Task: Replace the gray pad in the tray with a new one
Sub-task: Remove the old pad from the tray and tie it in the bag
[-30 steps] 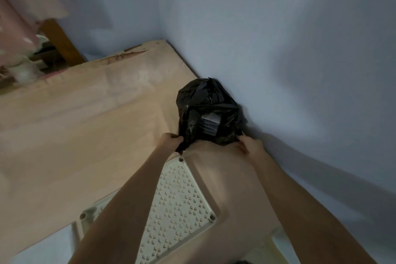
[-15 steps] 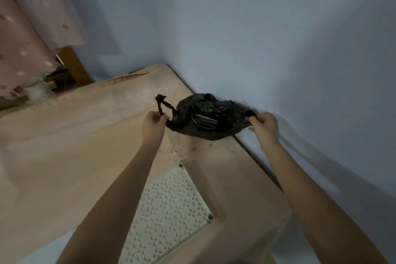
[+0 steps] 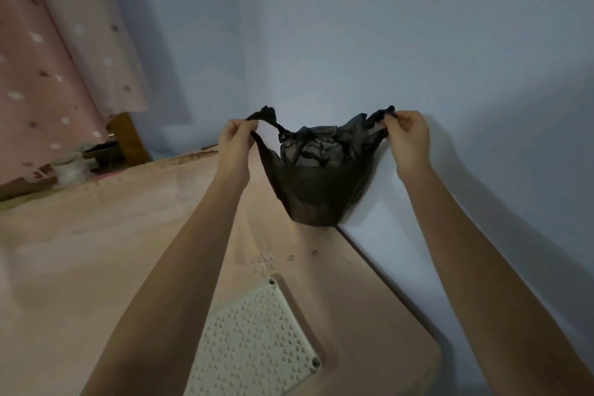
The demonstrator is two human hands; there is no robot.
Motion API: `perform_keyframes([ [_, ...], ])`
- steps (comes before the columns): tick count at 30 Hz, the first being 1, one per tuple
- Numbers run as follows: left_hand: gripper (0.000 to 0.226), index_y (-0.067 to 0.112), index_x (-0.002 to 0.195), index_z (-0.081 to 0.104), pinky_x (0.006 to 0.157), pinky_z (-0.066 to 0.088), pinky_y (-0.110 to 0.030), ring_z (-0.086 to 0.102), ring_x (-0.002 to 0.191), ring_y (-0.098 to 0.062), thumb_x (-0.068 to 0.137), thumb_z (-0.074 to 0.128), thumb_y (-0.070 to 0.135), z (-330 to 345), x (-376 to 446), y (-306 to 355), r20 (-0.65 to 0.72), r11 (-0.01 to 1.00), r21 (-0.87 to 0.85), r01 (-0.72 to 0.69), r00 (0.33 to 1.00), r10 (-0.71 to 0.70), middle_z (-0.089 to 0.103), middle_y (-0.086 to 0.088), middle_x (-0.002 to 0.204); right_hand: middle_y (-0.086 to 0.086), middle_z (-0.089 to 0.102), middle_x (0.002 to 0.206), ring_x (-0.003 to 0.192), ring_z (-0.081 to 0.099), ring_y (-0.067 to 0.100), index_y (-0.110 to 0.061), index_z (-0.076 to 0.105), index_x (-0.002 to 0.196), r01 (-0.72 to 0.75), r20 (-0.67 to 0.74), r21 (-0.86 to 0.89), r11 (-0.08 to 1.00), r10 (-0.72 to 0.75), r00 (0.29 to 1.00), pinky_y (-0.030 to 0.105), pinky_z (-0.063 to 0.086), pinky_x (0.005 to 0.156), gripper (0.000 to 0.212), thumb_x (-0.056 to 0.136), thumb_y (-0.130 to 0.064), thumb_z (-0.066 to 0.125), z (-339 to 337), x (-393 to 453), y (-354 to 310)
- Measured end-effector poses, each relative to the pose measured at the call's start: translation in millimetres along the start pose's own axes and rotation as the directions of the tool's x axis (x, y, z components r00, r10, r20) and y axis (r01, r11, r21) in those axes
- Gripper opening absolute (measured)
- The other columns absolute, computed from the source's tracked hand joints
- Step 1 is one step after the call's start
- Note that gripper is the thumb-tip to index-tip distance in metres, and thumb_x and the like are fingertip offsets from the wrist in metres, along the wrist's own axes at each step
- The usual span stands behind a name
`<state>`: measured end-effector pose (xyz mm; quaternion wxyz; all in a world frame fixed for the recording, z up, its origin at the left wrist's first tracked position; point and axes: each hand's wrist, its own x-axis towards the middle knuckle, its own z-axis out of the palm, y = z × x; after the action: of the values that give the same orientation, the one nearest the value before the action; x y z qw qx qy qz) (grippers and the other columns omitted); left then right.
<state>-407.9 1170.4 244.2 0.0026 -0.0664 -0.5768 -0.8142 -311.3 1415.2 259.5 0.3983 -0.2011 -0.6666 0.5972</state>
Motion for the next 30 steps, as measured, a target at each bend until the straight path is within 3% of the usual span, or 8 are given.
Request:
perform_keyframes([
  [5,0.027,0.009,0.067,0.045,0.080,0.050,-0.029,0.056,0.072,-0.021,0.088,0.055,-0.003,-11.9,7.5,6.1,-0.094,0.983,-0.183,0.027,0.995,-0.045,0.053,-0.011,0.072,0.016,0.069,0.095,0.090,0.068,0.024,0.001,0.055,0.100,-0.155,0.001,0.100,0.983,0.156,0.988,0.038,0.056,0.085,0.013,0.091,-0.006,0.050,-14.3,5.1,-0.3],
  [9,0.035,0.013,0.062,0.039,0.094,0.047,-0.035,0.060,0.090,-0.026,0.090,0.055,-0.001,-30.5,6.5,-0.6,-0.090,0.982,-0.187,0.036,0.994,-0.053,0.057,-0.011,0.078,0.012,0.064,0.097,0.079,0.065,0.014,-0.002,0.051,0.108,-0.100,0.039,0.133,0.986,0.095,0.995,0.019,0.057,0.067,0.023,0.088,0.000,0.060,-16.7,-4.0,1.7],
  [11,0.032,0.015,0.065,0.041,0.096,0.045,-0.040,0.062,0.103,-0.030,0.094,0.053,0.007,-27.3,2.7,-0.7,-0.058,0.973,-0.228,0.030,0.997,-0.044,0.063,-0.011,0.090,0.004,0.063,0.089,0.078,0.063,0.011,-0.003,0.055,0.109,-0.088,0.045,0.210,0.974,0.080,0.996,0.018,0.055,0.069,0.024,0.087,0.001,0.061,-13.0,-5.9,-3.3],
  [13,0.027,0.015,0.072,0.044,0.093,0.048,-0.042,0.065,0.102,-0.032,0.099,0.047,0.020,-21.4,1.1,1.2,-0.064,0.944,-0.330,0.019,0.997,-0.043,0.066,-0.012,0.099,0.001,0.062,0.084,0.076,0.060,0.009,-0.008,0.058,0.103,-0.123,0.047,0.345,0.931,0.113,0.992,0.020,0.052,0.072,0.018,0.088,0.003,0.059,-10.2,-5.0,-7.8],
  [17,0.026,0.013,0.093,0.048,0.093,0.049,-0.045,0.065,0.102,-0.031,0.103,0.032,0.029,-26.4,8.2,5.4,-0.135,0.847,-0.531,0.014,0.986,-0.100,0.065,-0.011,0.112,0.002,0.050,0.064,0.049,0.044,0.007,-0.008,0.060,0.093,-0.235,0.150,0.618,0.750,0.182,0.972,0.018,0.040,0.051,0.017,0.091,0.006,0.051,-15.0,-2.5,-11.3],
  [21,0.015,0.012,0.100,0.049,0.096,0.047,-0.042,0.067,0.095,-0.024,0.102,0.039,0.023,-32.7,12.4,11.2,-0.089,0.814,-0.580,0.033,0.991,-0.103,0.064,-0.009,0.095,0.003,0.061,0.073,0.043,0.042,0.004,-0.008,0.060,0.091,-0.235,0.165,0.618,0.750,0.169,0.972,0.016,0.038,0.045,0.021,0.095,0.004,0.043,-20.7,5.9,-14.9],
  [26,0.014,0.004,0.100,0.051,0.102,0.045,-0.042,0.058,0.068,-0.018,0.097,0.049,0.017,-38.0,24.9,32.6,-0.096,0.587,-0.809,-0.004,0.987,-0.126,0.053,-0.007,0.074,0.005,0.056,0.078,0.063,0.050,0.010,-0.011,0.056,0.092,-0.118,0.080,0.638,0.761,0.087,0.993,0.021,0.044,0.062,0.019,0.099,-0.002,0.040,-11.3,13.8,-31.7],
  [30,0.016,0.001,0.105,0.054,0.097,0.049,-0.041,0.062,0.078,-0.020,0.096,0.051,0.015,-36.6,25.0,44.8,-0.031,0.747,-0.664,0.046,0.996,-0.088,0.059,-0.011,0.088,0.010,0.062,0.102,0.088,0.061,0.013,-0.009,0.060,0.105,-0.097,0.059,0.509,0.855,0.077,0.995,0.029,0.049,0.095,0.015,0.091,-0.004,0.058,-4.3,15.9,-36.6],
])
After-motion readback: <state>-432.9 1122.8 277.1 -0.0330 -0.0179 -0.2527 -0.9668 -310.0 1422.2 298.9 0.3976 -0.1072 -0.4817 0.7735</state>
